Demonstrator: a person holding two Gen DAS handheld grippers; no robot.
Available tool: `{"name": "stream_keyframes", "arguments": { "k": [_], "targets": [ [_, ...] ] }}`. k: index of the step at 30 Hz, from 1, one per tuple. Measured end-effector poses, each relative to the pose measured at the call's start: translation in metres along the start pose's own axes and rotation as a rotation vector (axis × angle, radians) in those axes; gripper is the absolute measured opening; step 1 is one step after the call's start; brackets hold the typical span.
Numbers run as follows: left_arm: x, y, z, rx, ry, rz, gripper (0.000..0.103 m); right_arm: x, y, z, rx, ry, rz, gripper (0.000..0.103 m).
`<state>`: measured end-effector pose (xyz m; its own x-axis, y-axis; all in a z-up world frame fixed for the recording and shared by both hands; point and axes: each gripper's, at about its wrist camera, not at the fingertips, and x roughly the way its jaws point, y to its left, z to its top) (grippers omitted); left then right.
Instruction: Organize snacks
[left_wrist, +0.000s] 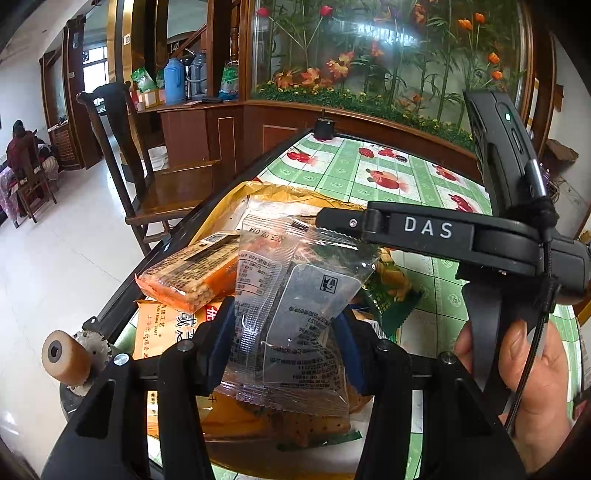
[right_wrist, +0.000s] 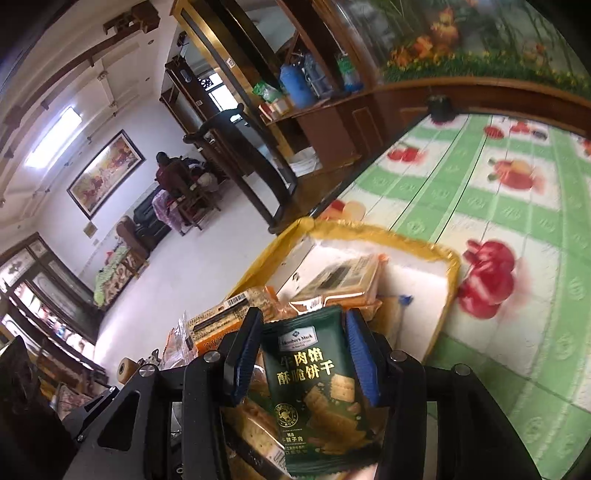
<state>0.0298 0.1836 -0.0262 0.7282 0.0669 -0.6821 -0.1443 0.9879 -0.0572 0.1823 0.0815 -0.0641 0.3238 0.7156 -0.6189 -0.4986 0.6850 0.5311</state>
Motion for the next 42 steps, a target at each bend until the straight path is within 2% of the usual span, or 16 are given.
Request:
{"name": "stream_keyframes", "arguments": {
  "k": [2,4,6,13,15,17,18,22,27,31,36,39,42],
  "targets": [
    [0.001,-0.002,0.000,0.005,0.003,0.013,0.050,-0.003,-0.008,-0.002,0.033,-0.012,-0.004,0.063],
    [0.001,-0.003,0.002,-0.001,0.002,0.019,0.050,-0.013,-0.016,-0.002,0.070,-0.046,0.017,0.083],
    [0.001,-0.004,0.001,-0.012,0.002,0.016,0.051,-0.027,-0.019,-0.003,0.078,-0.087,0.038,0.088],
    [-0.001,-0.013,0.003,-0.017,0.004,0.013,0.052,-0.077,-0.036,-0.014,0.108,-0.187,0.042,0.088],
    [-0.001,-0.016,0.003,-0.019,0.006,0.018,0.055,-0.089,-0.045,-0.023,0.127,-0.201,0.031,0.090],
    [-0.003,-0.018,0.002,-0.021,-0.001,0.021,0.067,-0.095,-0.053,-0.029,0.146,-0.207,0.025,0.091],
    [-0.006,-0.019,0.002,-0.022,-0.012,0.027,0.067,-0.098,-0.058,-0.032,0.156,-0.212,0.022,0.092],
    [-0.015,-0.022,0.004,-0.022,-0.031,0.030,0.067,-0.102,-0.078,-0.041,0.176,-0.181,-0.032,0.093],
    [-0.025,-0.022,0.005,-0.041,-0.066,0.011,0.074,-0.112,-0.083,-0.054,0.079,-0.104,-0.200,0.093],
    [-0.028,-0.036,0.006,-0.004,-0.072,-0.002,0.074,-0.125,-0.094,-0.064,0.118,-0.121,-0.184,0.093],
    [-0.031,-0.052,0.002,0.039,-0.077,0.003,0.074,-0.138,-0.095,-0.072,0.113,-0.140,-0.206,0.093],
    [-0.034,-0.060,-0.001,0.056,-0.075,0.010,0.081,-0.143,-0.091,-0.077,0.097,-0.148,-0.221,0.094],
    [-0.037,-0.064,-0.004,0.062,-0.078,0.020,0.081,-0.147,-0.086,-0.079,0.079,-0.152,-0.233,0.094]
  ]
}}
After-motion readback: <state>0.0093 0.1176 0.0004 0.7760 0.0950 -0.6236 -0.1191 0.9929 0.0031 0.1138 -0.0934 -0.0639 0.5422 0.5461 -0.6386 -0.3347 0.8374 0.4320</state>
